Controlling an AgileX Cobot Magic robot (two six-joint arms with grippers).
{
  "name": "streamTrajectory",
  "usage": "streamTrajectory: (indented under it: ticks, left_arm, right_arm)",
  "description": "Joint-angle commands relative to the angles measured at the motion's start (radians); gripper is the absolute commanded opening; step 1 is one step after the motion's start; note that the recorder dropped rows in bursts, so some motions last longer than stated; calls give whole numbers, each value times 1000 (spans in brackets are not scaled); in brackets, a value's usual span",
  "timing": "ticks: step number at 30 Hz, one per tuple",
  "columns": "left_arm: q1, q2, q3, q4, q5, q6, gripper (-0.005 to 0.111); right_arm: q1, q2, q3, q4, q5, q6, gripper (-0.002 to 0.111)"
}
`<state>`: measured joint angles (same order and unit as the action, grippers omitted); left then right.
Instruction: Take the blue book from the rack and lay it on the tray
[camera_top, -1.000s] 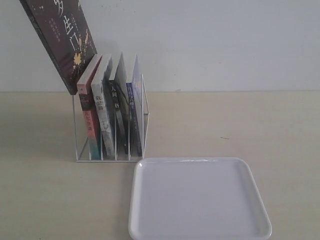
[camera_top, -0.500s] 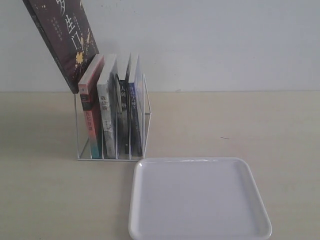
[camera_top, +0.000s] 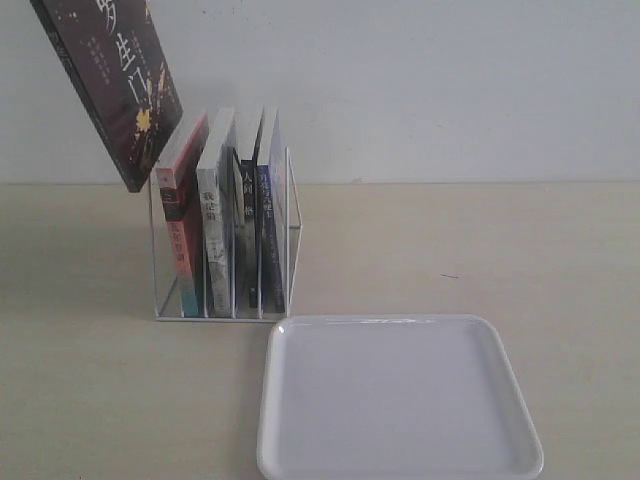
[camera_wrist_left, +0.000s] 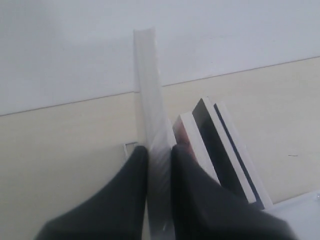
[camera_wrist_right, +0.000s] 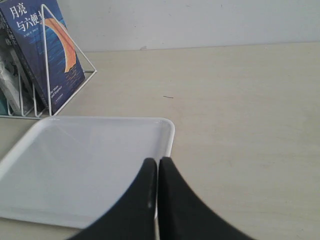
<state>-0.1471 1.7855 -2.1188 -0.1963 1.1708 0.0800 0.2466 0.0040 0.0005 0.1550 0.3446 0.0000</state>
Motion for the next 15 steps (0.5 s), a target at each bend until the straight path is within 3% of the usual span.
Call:
streamTrajectory:
  ticks: [1, 9, 15]
  left_arm:
    - [-5, -11, 4, 31, -29, -35, 4]
    - [-17, 17, 4, -1, -30, -35, 4]
    - [-62, 46, 4, -1, -46, -26, 4]
  right_arm:
    - [-6, -4, -1, -6, -11, -7, 0]
    - [-6, -4, -1, -6, -11, -7, 0]
    - [-6, -4, -1, -6, -11, -7, 0]
